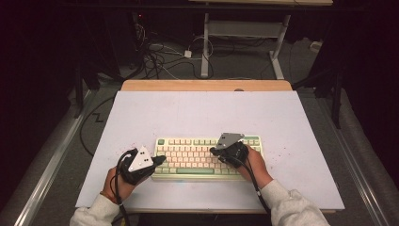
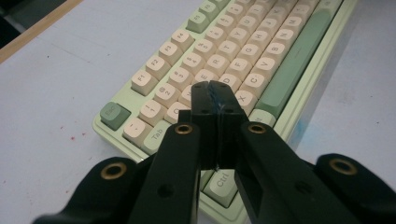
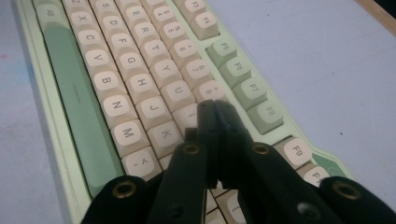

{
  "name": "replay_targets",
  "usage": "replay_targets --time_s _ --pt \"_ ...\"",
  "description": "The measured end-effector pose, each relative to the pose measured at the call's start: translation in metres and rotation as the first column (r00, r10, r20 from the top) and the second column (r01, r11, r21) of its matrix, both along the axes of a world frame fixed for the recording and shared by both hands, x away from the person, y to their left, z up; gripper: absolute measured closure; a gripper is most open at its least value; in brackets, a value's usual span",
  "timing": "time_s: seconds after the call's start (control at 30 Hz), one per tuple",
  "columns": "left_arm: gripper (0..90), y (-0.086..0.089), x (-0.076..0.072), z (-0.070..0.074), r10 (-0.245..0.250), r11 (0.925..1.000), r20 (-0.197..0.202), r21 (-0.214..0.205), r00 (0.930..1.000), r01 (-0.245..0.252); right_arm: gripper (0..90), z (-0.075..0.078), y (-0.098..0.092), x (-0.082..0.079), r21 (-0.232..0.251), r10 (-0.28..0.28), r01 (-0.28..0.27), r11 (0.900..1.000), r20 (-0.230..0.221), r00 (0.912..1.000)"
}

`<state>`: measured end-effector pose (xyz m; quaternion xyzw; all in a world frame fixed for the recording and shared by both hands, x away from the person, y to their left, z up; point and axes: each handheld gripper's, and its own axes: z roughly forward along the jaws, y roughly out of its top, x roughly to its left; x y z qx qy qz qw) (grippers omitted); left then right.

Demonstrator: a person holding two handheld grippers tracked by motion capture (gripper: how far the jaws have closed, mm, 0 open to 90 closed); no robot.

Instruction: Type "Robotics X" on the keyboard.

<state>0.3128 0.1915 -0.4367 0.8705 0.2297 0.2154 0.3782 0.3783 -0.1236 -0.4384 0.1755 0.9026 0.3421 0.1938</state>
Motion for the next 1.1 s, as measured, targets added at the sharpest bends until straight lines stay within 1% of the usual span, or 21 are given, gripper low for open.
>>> replay_targets --time_s 0.27,0.3,0.43,0.5,0.63,0.77,0.87,0.93,0.97,1.1 --pt "87.0 0.000 0.000 0.000 -0.002 1.0000 -0.002 0.001 1.0000 0.002 90.0 0.005 -0.004 -0.002 0.019 -0.009 0.009 0.9998 0.013 0.9999" --pt "87.0 0.000 0.000 0.000 -0.001 1.0000 -0.001 0.003 1.0000 0.001 90.0 0.005 -0.005 -0.002 0.019 0.000 0.000 0.9998 0.019 0.9998" --pt "87.0 -0.001 0.000 -0.001 -0.002 1.0000 -0.002 0.002 1.0000 0.002 90.0 0.007 -0.005 -0.004 0.033 -0.005 0.005 0.9994 0.020 0.9998" --pt "87.0 -0.001 0.000 -0.001 -0.003 1.0000 -0.003 0.004 1.0000 0.003 90.0 0.008 -0.006 -0.004 0.030 0.001 -0.002 0.9996 0.026 0.9997" --pt "87.0 -0.001 0.000 0.000 -0.003 1.0000 -0.002 0.001 1.0000 0.003 90.0 0.011 -0.008 -0.006 0.046 0.000 -0.002 0.9989 0.033 0.9995" --pt "87.0 -0.002 0.000 -0.001 -0.005 1.0000 -0.002 0.002 1.0000 0.005 90.0 0.013 -0.010 -0.009 0.060 0.002 -0.005 0.9982 0.042 0.9991" --pt "87.0 -0.004 0.000 -0.001 -0.008 1.0000 -0.003 0.004 1.0000 0.008 90.0 0.015 -0.010 -0.011 0.079 0.001 -0.004 0.9968 0.049 0.9988" --pt "87.0 -0.006 0.000 -0.002 -0.012 0.9999 -0.004 0.004 0.9999 0.012 90.0 0.016 -0.010 -0.013 0.080 0.007 -0.011 0.9967 0.053 0.9986" --pt "87.0 -0.007 0.000 -0.002 -0.014 0.9998 -0.004 0.011 0.9999 0.014 90.0 0.016 -0.010 -0.014 0.082 0.008 -0.013 0.9965 0.055 0.9985" --pt "87.0 -0.009 0.000 -0.003 -0.021 0.9997 -0.005 0.009 0.9998 0.021 90.0 0.020 -0.012 -0.018 0.094 0.013 -0.019 0.9954 0.063 0.9979"
